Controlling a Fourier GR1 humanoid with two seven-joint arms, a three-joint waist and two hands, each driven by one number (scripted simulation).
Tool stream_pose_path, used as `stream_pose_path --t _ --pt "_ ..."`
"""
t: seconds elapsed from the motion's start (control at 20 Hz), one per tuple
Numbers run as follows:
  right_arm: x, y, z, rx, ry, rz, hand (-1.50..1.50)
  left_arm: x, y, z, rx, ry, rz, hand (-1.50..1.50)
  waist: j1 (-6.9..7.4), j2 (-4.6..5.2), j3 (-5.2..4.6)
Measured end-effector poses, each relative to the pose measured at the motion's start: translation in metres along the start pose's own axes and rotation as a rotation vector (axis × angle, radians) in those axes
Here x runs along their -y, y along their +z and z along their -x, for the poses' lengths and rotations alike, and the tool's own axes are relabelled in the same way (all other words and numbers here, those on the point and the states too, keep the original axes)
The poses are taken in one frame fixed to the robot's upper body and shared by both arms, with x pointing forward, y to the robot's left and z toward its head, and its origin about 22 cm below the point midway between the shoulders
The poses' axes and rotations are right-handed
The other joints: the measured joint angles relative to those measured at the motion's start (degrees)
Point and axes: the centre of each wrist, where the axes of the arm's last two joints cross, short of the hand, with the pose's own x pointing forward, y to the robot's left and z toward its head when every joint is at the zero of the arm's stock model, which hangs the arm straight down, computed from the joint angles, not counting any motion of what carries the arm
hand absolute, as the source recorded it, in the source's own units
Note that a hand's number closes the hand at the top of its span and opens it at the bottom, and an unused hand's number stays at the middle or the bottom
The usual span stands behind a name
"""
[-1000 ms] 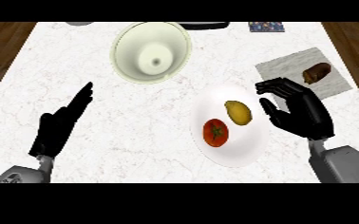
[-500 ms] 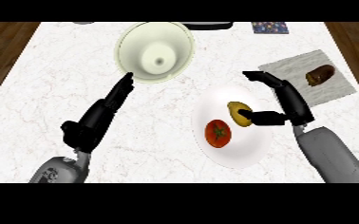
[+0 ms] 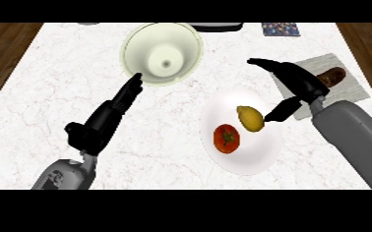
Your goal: Pick the lemon from the plate and place it in the bowl
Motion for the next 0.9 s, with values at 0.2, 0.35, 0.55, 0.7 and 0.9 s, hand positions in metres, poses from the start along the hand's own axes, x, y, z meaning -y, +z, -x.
stream_pose_path --t 0.2,0.35,0.55,0.7,0.9 --pt "0.015 -0.01 -0.02 -0.108 0.122 -0.235 -1.5 0.002 0.004 0.0 0.0 0.0 0.008 0.0 0.17 -0.14 -0.02" --pt "0.022 -0.022 -0.048 -0.159 0.164 -0.367 -1.5 0.002 0.005 0.005 -0.008 0.002 0.0 0.0 -0.33 -0.15 0.01" --pt "0.021 -0.033 -0.073 -0.222 0.185 -0.485 -1.5 0.0 0.006 0.005 -0.004 -0.002 -0.015 0.0 -0.78 -0.11 0.09" --pt "0.02 -0.038 -0.085 -0.258 0.207 -0.532 -1.5 0.002 0.003 0.002 0.001 -0.008 -0.014 0.0 -0.97 -0.05 0.14" --pt "0.012 -0.04 -0.098 -0.29 0.221 -0.555 -1.5 0.004 0.007 -0.002 0.004 -0.001 -0.016 0.0 -1.08 -0.03 0.17"
